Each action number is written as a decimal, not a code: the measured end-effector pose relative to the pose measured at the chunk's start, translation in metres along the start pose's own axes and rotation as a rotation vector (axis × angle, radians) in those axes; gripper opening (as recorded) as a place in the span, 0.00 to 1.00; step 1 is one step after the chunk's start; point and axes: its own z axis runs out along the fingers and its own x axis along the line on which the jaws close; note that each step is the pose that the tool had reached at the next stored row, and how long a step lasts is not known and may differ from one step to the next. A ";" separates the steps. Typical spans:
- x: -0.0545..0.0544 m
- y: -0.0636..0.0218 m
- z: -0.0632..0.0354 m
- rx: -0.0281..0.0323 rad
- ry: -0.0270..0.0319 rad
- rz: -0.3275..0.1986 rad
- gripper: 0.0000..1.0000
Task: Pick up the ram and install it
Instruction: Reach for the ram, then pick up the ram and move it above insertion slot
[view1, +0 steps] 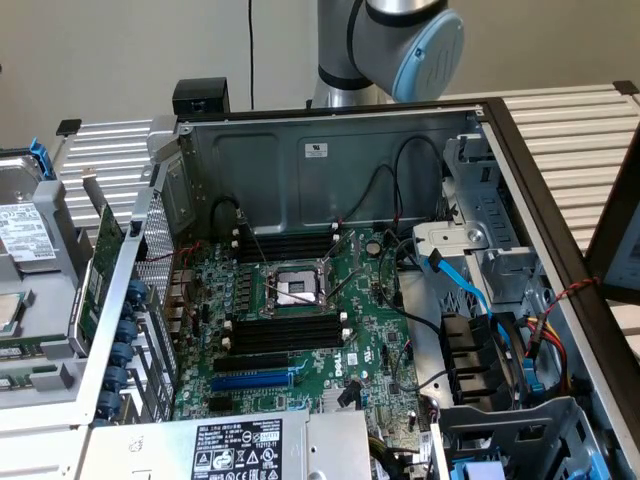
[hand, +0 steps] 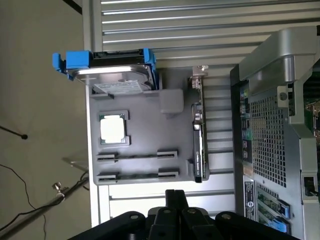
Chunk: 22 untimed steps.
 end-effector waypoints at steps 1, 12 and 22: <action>0.003 -0.0002 0.0004 0.0001 0.0010 0.000 0.11; 0.030 -0.0020 0.0021 0.0009 0.0019 0.000 0.11; 0.030 -0.0020 0.0022 0.0008 0.0018 0.000 0.11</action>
